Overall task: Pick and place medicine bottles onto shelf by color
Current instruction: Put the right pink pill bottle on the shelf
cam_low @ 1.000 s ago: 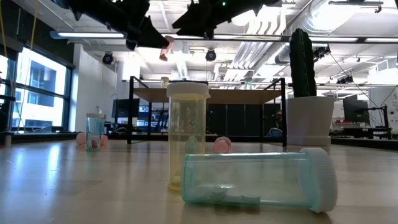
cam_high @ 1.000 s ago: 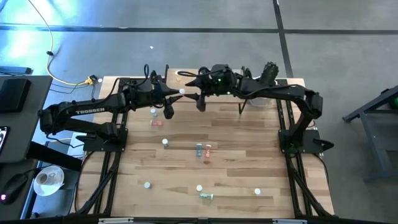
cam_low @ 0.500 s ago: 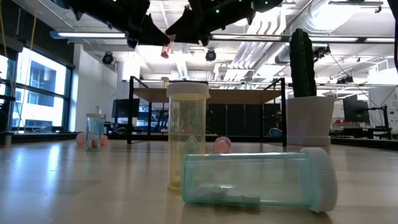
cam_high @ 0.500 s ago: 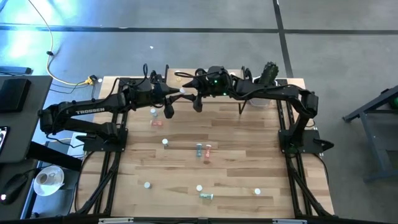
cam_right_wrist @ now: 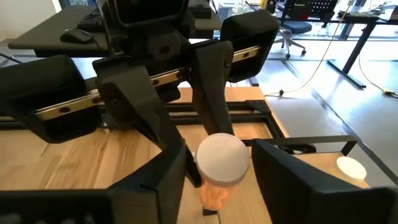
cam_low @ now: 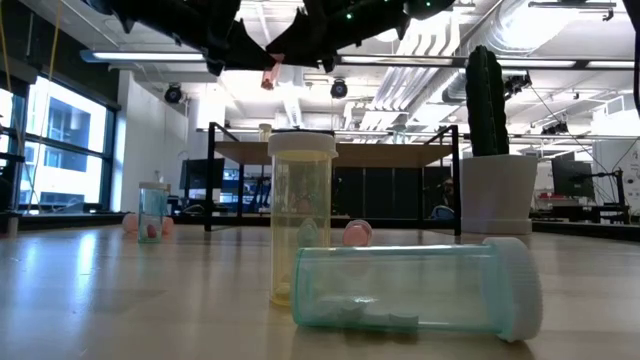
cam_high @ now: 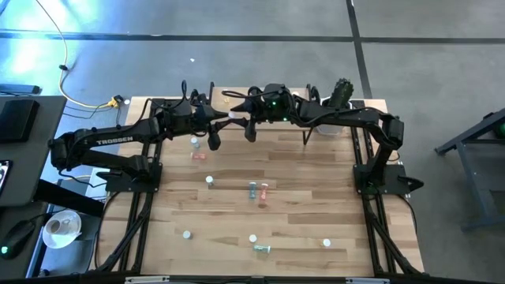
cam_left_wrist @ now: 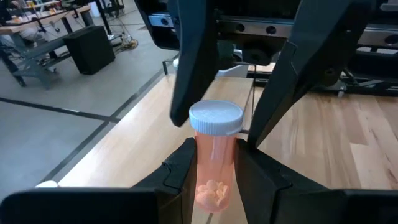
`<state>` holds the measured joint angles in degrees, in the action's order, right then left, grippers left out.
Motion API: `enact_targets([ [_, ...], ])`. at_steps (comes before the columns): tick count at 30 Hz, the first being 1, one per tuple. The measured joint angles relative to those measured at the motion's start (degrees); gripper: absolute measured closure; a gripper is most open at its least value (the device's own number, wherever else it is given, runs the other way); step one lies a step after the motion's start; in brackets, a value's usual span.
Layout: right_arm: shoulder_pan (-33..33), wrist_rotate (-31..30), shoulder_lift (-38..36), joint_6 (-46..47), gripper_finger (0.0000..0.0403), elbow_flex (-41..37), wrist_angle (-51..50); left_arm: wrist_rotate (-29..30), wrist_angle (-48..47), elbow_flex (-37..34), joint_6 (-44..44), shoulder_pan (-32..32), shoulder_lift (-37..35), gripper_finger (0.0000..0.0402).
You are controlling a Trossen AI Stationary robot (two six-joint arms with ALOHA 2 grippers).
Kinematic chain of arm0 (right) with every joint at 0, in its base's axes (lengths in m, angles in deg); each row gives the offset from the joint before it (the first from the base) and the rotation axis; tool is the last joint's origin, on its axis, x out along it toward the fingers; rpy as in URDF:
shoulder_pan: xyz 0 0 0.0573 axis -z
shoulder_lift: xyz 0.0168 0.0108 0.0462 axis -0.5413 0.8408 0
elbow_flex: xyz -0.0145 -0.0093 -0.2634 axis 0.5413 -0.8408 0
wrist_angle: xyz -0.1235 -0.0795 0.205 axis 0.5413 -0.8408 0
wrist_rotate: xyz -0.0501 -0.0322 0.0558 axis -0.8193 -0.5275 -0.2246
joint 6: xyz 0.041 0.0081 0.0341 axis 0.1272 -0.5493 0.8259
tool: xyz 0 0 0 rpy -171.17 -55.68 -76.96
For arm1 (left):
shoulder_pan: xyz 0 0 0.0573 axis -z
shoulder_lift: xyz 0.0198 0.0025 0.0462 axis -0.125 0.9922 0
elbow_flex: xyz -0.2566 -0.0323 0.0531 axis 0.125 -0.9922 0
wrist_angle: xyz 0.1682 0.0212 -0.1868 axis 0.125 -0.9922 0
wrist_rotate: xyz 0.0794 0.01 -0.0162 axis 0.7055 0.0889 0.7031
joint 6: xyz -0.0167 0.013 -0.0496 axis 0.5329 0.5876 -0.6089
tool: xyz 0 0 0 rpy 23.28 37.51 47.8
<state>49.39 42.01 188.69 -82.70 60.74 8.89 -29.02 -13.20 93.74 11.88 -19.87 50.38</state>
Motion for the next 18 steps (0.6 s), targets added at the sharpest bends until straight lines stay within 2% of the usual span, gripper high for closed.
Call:
enact_targets([
  [9, 0.0, 0.2, -0.04, 0.01, 0.029, 0.0, -0.13, 0.11, 0.17, 0.0, 0.12, 0.02, 0.0, 0.0314],
  [18, 0.0, 0.22, -0.09, 0.03, 0.0297, 0.0, -0.63, 0.09, 0.17, 0.0, -0.52, 0.04, 0.0, 0.0314],
])
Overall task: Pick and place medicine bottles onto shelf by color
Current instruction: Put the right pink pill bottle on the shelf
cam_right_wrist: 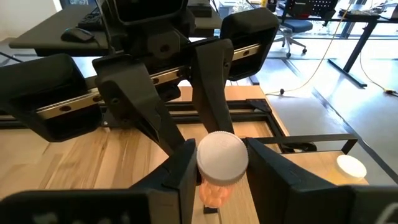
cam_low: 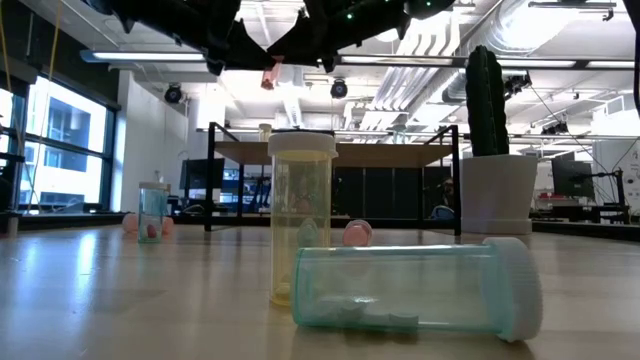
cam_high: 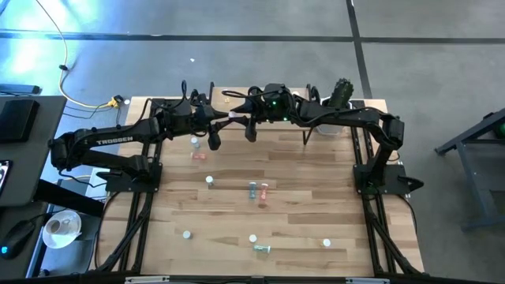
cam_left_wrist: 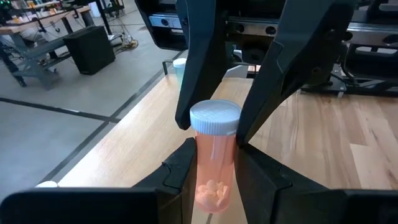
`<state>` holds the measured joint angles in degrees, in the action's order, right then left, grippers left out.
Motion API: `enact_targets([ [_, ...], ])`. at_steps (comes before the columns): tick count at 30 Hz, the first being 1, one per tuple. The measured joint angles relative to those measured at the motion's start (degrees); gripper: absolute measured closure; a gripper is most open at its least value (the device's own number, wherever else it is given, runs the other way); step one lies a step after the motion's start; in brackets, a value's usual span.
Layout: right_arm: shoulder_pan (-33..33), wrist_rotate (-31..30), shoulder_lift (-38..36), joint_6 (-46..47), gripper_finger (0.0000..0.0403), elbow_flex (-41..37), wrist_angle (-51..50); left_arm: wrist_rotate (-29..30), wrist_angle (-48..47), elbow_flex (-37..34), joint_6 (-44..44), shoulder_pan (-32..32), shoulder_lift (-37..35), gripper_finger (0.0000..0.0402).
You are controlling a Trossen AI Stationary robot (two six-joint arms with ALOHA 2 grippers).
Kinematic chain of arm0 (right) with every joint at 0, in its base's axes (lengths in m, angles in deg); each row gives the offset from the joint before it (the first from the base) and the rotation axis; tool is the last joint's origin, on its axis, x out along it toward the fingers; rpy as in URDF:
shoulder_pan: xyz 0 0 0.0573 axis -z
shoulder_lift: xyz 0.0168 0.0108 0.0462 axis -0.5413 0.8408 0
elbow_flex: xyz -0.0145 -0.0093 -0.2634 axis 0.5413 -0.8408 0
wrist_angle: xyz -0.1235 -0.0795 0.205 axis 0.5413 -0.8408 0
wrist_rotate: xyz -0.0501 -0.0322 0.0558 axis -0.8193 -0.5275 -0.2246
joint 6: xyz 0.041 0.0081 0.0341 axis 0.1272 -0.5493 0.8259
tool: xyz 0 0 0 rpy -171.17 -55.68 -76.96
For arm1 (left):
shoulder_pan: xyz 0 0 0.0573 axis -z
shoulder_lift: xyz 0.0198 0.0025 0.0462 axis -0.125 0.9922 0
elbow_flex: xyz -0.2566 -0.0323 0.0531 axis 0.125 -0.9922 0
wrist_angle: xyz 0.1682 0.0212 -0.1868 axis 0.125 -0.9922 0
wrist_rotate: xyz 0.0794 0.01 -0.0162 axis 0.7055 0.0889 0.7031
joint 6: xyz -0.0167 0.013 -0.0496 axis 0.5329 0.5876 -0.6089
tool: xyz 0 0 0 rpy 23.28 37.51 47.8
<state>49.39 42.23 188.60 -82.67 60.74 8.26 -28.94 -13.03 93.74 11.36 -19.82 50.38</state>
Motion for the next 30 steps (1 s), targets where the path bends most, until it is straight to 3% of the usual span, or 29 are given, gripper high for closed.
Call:
enact_targets([
  [6, 0.0, 0.17, 0.0, 0.0, 0.0297, 0.0, -0.09, 0.0, -0.22, 0.0, -1.31, 0.0, 0.0, 0.0303],
  [13, 0.27, -0.13, 0.0, -0.19, 0.0298, 0.3, -0.24, 0.1, -0.35, 0.0, -1.47, -0.04, -0.02, 0.0252],
  [19, 1.81, -0.72, 0.02, -0.22, 0.0298, 5.02, -6.27, 0.2, -0.79, 0.72, -1.43, -0.04, -0.56, 0.0218],
  [30, 6.08, -0.92, 0.02, -3.7, 0.0299, 15.45, -17.18, 0.17, -3.85, 2.57, -0.87, -0.02, -1.79, 0.0217],
])
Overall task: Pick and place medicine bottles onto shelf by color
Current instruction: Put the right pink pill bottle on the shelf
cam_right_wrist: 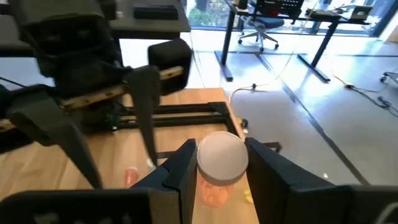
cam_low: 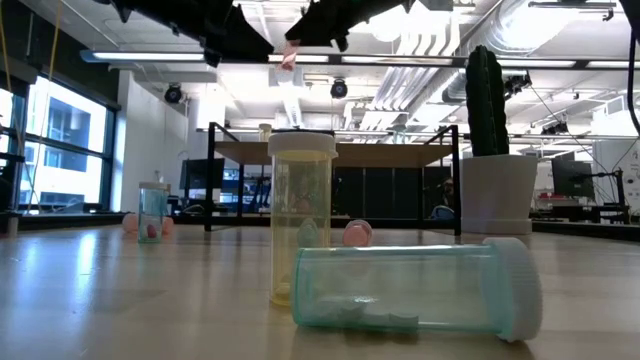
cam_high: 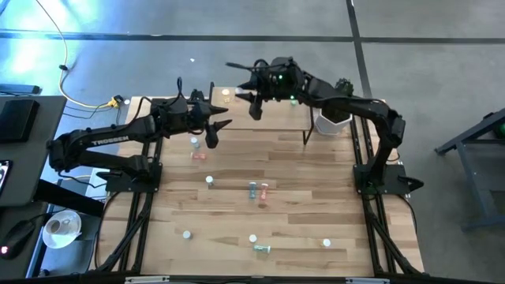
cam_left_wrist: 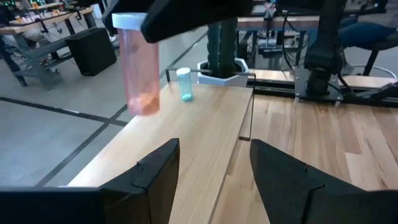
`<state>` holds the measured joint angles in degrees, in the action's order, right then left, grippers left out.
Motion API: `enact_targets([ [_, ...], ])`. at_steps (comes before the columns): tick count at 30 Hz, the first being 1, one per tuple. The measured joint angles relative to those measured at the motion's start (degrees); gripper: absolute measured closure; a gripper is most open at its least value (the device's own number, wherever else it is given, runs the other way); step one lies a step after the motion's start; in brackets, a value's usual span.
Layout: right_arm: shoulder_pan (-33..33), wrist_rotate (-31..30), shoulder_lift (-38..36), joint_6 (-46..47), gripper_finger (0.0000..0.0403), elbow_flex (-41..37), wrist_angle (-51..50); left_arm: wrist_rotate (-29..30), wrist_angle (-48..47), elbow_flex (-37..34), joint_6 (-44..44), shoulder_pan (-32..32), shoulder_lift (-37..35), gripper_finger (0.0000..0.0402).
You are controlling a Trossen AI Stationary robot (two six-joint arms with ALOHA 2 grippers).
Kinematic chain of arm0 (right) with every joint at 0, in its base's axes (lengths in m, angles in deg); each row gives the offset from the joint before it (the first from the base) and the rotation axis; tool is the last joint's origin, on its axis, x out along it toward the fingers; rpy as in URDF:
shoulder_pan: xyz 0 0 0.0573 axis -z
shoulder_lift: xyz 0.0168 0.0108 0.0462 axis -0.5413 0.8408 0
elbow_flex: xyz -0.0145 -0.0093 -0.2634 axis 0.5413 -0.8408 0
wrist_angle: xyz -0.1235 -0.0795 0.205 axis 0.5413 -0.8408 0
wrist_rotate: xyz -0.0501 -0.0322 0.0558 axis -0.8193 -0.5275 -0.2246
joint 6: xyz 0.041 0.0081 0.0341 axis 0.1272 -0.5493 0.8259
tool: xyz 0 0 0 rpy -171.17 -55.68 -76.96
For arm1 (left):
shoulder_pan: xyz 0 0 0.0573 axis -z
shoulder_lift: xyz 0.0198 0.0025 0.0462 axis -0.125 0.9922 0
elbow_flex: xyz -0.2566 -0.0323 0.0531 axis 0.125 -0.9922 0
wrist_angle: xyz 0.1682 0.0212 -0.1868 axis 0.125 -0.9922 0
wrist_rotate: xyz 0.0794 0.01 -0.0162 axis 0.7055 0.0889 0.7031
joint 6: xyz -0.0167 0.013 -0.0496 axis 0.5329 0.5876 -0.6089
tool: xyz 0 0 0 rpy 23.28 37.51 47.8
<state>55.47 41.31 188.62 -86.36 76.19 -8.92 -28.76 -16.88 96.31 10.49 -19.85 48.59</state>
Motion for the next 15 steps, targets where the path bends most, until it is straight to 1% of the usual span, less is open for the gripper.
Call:
enact_targets([
  [6, 2.12, 0.0, 0.0, -1.5, 0.0299, 3.15, -1.58, 0.25, -0.07, 0.01, 0.0, 0.0, -1.67, 0.0217],
  [10, 3.41, 0.02, -0.02, -1.5, 0.0299, 3.06, -4.17, 0.28, -0.41, 0.01, 0.0, -0.02, -2.83, 0.0216],
  [15, 3.71, 0.3, -0.02, 0.0, 0.0299, -2.63, -4.04, 0.28, -0.86, 0.01, 0.0, -0.02, -3.2, 0.0216],
])
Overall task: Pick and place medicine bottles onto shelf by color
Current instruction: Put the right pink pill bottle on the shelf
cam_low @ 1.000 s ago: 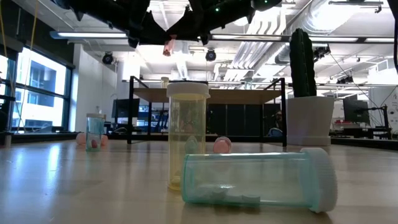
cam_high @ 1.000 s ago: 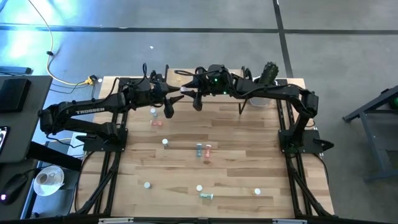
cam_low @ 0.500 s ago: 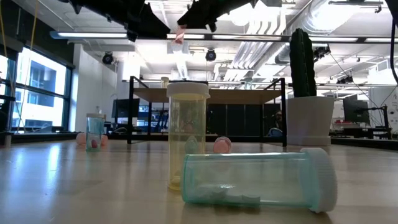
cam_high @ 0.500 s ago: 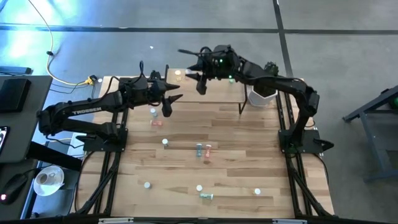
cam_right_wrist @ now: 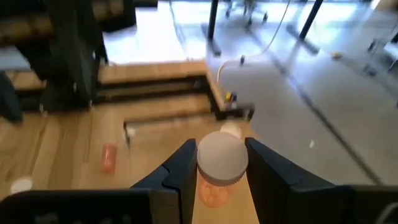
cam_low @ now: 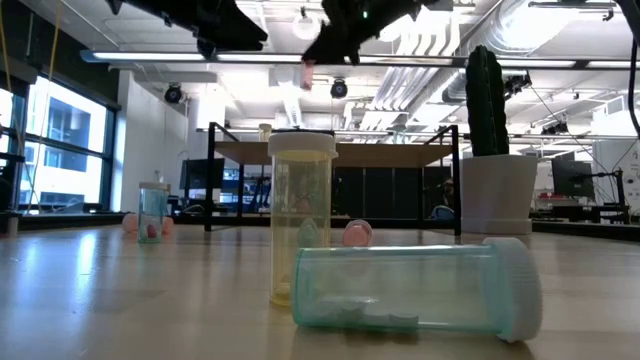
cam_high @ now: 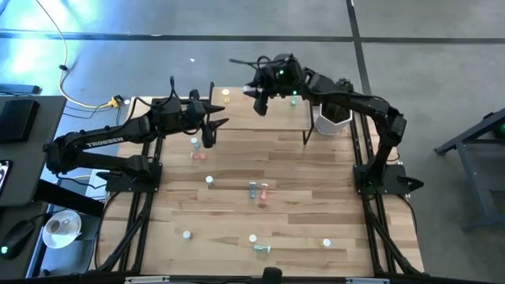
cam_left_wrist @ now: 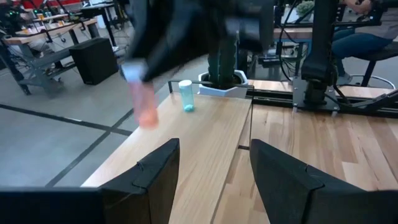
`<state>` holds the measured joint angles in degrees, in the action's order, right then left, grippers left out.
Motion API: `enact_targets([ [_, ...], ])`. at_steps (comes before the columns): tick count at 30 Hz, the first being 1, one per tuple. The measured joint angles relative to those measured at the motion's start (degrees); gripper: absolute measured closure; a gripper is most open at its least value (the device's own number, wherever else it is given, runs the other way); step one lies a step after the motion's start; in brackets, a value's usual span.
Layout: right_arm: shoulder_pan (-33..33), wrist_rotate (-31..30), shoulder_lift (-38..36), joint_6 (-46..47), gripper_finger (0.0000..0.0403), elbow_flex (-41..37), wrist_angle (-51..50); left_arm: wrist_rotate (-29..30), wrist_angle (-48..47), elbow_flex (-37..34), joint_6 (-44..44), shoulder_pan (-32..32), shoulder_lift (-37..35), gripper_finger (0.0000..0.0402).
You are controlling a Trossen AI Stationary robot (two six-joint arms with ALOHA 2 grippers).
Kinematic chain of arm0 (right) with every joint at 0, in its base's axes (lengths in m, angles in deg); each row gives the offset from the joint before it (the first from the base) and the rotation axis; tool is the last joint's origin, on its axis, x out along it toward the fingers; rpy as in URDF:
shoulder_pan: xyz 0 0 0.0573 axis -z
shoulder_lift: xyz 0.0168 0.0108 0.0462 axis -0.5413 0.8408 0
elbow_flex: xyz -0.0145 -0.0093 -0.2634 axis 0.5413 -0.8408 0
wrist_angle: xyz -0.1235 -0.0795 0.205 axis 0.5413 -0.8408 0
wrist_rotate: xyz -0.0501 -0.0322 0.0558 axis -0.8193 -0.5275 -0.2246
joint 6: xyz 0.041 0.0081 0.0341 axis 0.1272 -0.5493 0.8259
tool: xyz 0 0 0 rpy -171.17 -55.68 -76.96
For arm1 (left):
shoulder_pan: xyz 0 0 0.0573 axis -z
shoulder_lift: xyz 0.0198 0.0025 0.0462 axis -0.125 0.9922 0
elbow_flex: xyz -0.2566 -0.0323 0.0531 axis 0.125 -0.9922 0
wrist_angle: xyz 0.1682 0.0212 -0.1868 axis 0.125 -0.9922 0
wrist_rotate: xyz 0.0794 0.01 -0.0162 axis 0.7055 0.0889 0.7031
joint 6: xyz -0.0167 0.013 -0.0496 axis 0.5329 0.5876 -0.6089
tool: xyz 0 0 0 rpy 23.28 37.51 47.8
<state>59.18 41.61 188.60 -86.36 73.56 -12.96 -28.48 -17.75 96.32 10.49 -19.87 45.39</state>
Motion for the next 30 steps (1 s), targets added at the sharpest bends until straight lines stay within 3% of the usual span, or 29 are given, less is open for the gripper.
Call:
enact_targets([
  [7, 0.37, -0.15, 0.02, 2.07, 0.0299, -9.19, 10.3, 0.0, 0.02, 0.0, 0.0, 0.0, 0.0, 0.0216],
  [10, 0.4, -3.6, 0.02, 2.08, 0.0299, -10.95, 12.58, 0.0, 0.04, 0.0, 0.0, 0.0, 0.0, 0.0216],
  [30, 3.67, -5.1, 4.14, 7.74, 0.0299, -11.2, 18.24, 0.06, 0.52, 0.0, -0.02, 0.04, 0.04, 0.0216],
])
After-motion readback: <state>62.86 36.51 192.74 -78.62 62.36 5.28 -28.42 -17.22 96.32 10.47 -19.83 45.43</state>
